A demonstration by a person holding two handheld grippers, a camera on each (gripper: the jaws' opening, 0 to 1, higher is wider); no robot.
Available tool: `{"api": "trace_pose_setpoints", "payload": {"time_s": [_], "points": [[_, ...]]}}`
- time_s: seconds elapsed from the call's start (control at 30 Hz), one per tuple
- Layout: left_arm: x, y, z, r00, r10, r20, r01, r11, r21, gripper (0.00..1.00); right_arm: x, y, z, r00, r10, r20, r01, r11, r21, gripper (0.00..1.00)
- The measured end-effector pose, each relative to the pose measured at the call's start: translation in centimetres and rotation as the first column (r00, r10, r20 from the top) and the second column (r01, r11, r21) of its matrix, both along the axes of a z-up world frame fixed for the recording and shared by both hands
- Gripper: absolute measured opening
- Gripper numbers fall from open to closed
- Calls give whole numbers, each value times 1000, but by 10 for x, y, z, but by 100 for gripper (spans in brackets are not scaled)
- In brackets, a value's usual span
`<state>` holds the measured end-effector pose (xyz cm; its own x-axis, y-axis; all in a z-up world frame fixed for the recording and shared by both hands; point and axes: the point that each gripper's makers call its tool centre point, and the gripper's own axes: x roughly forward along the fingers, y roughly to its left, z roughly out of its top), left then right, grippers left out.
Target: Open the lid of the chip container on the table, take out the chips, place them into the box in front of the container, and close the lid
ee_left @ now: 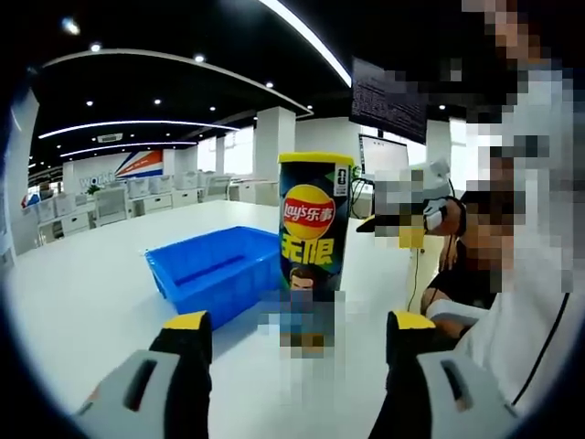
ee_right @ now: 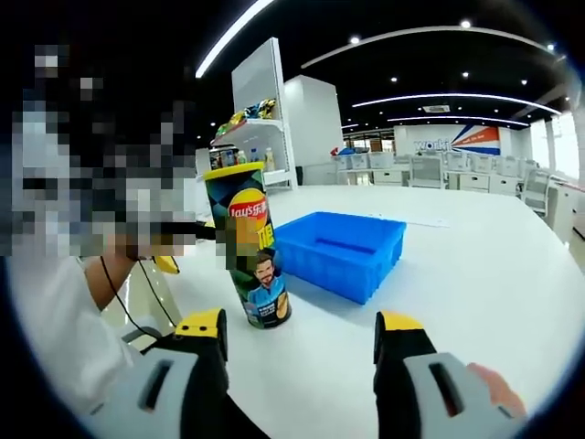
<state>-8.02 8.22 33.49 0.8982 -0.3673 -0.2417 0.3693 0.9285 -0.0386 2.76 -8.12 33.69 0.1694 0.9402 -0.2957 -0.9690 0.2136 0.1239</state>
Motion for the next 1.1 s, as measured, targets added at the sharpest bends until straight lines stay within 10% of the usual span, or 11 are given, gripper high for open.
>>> {"api": "trace_pose_setpoints", "payload": {"time_s": [1.1], "points": [[45,-19,-3,986,-156,65,157,987,-18,82,-8,-2,7,998,44,40,-45,999,23,64]]}}
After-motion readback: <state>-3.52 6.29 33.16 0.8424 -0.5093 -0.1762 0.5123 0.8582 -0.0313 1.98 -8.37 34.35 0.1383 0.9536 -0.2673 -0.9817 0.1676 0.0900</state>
